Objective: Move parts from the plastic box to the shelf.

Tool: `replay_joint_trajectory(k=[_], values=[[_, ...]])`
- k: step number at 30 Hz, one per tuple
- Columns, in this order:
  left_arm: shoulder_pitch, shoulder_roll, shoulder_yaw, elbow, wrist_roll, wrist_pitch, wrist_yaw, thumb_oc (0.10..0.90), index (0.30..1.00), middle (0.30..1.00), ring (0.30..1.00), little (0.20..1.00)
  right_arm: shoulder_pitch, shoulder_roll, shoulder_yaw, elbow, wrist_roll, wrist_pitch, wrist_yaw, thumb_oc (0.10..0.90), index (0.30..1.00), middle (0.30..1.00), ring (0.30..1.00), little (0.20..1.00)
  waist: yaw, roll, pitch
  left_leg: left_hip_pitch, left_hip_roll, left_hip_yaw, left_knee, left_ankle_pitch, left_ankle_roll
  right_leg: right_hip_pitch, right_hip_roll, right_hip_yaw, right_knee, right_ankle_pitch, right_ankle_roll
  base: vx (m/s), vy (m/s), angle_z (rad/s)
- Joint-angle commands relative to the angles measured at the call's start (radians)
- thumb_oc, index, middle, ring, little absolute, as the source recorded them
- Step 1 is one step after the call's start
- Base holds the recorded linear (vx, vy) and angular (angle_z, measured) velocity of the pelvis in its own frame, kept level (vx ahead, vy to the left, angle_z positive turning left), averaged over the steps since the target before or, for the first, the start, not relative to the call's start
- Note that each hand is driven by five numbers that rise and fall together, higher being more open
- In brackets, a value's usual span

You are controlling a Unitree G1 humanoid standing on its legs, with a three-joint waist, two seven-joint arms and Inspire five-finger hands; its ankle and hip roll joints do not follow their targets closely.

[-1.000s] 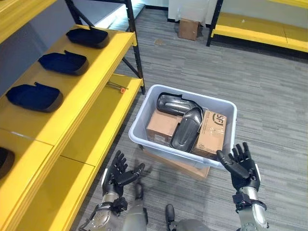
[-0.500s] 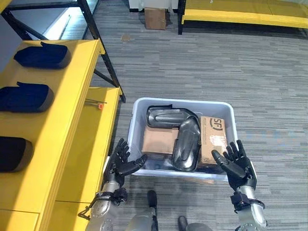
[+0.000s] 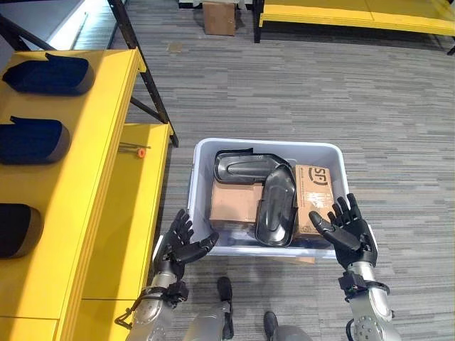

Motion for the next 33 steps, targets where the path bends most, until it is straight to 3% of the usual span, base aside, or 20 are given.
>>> replay_joint_trajectory(k=[1,4,5,6,7,8,11,13,16,17,25,33], values=[[-0.007,0.064,0.031,-0.113,0.003,-0.072,0.004,0.900,1.000,1.000,1.000,1.000,-0.037,-0.012,-0.016,-0.131,-0.026,-0.111,0.006,0.900,1.000,1.000,1.000,1.000,0.003,0.020,-0.055,0.015,0.096,-0.028,0.042,-0.067,-0.065,-0.067,-0.084,-0.090,0.005,0.199,0.053,0.14,0.032,0.18],[0.005,0.067,0.055,-0.117,-0.010,-0.073,0.003,0.900,1.000,1.000,1.000,1.000,-0.028,0.004,-0.024,-0.128,-0.015,-0.115,-0.003,0.900,1.000,1.000,1.000,1.000,0.009,0.022,-0.060,0.045,0.124,-0.026,0.036,-0.087,-0.092,-0.050,-0.216,-0.166,-0.176,0.208,0.030,0.17,-0.113,0.09],[0.010,0.066,0.063,-0.114,-0.017,-0.073,0.005,0.900,1.000,1.000,1.000,1.000,-0.026,0.005,-0.028,-0.128,-0.013,-0.114,-0.004,0.900,1.000,1.000,1.000,1.000,0.009,0.016,-0.059,0.049,0.132,-0.030,0.037,-0.092,-0.103,-0.038,-0.249,-0.177,-0.245,0.236,0.034,0.21,-0.300,0.18],[0.017,0.066,0.074,-0.109,-0.026,-0.080,0.012,0.900,1.000,1.000,1.000,1.000,-0.021,0.011,-0.032,-0.131,-0.005,-0.115,-0.004,0.900,1.000,1.000,1.000,1.000,0.006,-0.003,-0.057,0.059,0.145,-0.037,0.041,-0.106,-0.129,-0.038,-0.311,-0.176,-0.401,0.335,0.063,0.16,-0.238,0.14],[0.018,0.066,0.075,-0.109,-0.026,-0.080,0.012,0.900,1.000,1.000,1.000,1.000,-0.020,0.011,-0.031,-0.131,-0.005,-0.115,-0.004,0.900,1.000,1.000,1.000,1.000,0.006,-0.003,-0.057,0.061,0.145,-0.037,0.041,-0.107,-0.129,-0.033,-0.311,-0.177,-0.406,0.337,0.063,0.18,-0.339,0.08],[0.027,0.064,0.085,-0.101,-0.021,-0.083,0.020,0.900,1.000,1.000,1.000,1.000,-0.018,0.010,-0.023,-0.132,0.006,-0.111,0.000,0.900,1.000,1.000,1.000,1.000,0.006,-0.026,-0.051,0.075,0.157,-0.035,0.052,-0.118,-0.146,-0.043,-0.338,-0.180,-0.440,0.407,0.096,0.12,-0.223,0.13],[0.031,0.055,0.085,-0.086,-0.008,-0.079,0.005,0.900,1.000,1.000,1.000,1.000,-0.005,0.006,-0.016,-0.139,0.000,-0.100,0.014,0.900,1.000,1.000,1.000,1.000,0.009,-0.062,-0.067,0.090,0.154,-0.023,0.051,-0.122,-0.160,-0.008,-0.325,-0.193,-0.449,0.387,0.113,0.11,-0.185,0.14],[0.036,0.043,0.080,-0.092,-0.013,-0.083,-0.008,0.900,1.000,1.000,1.000,1.000,-0.002,-0.003,-0.019,-0.140,0.006,-0.093,0.021,0.900,1.000,1.000,1.000,1.000,0.005,-0.063,-0.084,0.103,0.168,-0.027,0.035,-0.110,-0.171,0.006,-0.302,-0.204,-0.454,0.374,0.111,0.12,-0.189,0.22],[0.049,0.029,0.072,-0.099,-0.024,-0.078,-0.028,0.900,1.000,1.000,1.000,1.000,0.008,-0.026,-0.032,-0.157,-0.010,-0.090,0.030,0.900,1.000,1.000,1.000,1.000,0.003,-0.053,-0.104,0.108,0.208,-0.038,0.005,-0.085,-0.192,0.031,-0.264,-0.226,-0.464,0.326,0.099,0.10,-0.237,0.05],[0.057,0.022,0.054,-0.100,-0.035,-0.069,-0.040,0.900,1.000,1.000,1.000,1.000,0.003,-0.039,-0.035,-0.141,-0.001,-0.094,0.024,0.900,1.000,1.000,1.000,1.000,0.001,-0.032,-0.110,0.117,0.245,-0.043,-0.022,-0.063,-0.211,0.046,-0.227,-0.238,-0.470,0.271,0.078,0.10,-0.224,0.03],[0.085,0.021,0.056,-0.113,-0.033,-0.060,-0.053,0.900,1.000,1.000,1.000,1.000,0.003,-0.057,-0.040,-0.151,0.003,-0.099,0.025,0.900,1.000,1.000,1.000,1.000,0.001,0.003,-0.109,0.141,0.282,-0.030,-0.071,-0.028,-0.236,0.059,-0.186,-0.243,-0.478,0.234,0.057,0.06,-0.097,-0.04],[0.098,0.020,0.061,-0.130,-0.041,-0.063,-0.055,0.900,1.000,1.000,1.000,1.000,-0.010,-0.087,-0.064,-0.142,-0.068,-0.110,0.000,0.900,1.000,1.000,1.000,1.000,0.006,0.026,-0.091,0.140,0.289,-0.024,-0.083,-0.018,-0.243,0.050,-0.179,-0.245,-0.461,0.214,0.049,0.02,-0.030,0.01]])
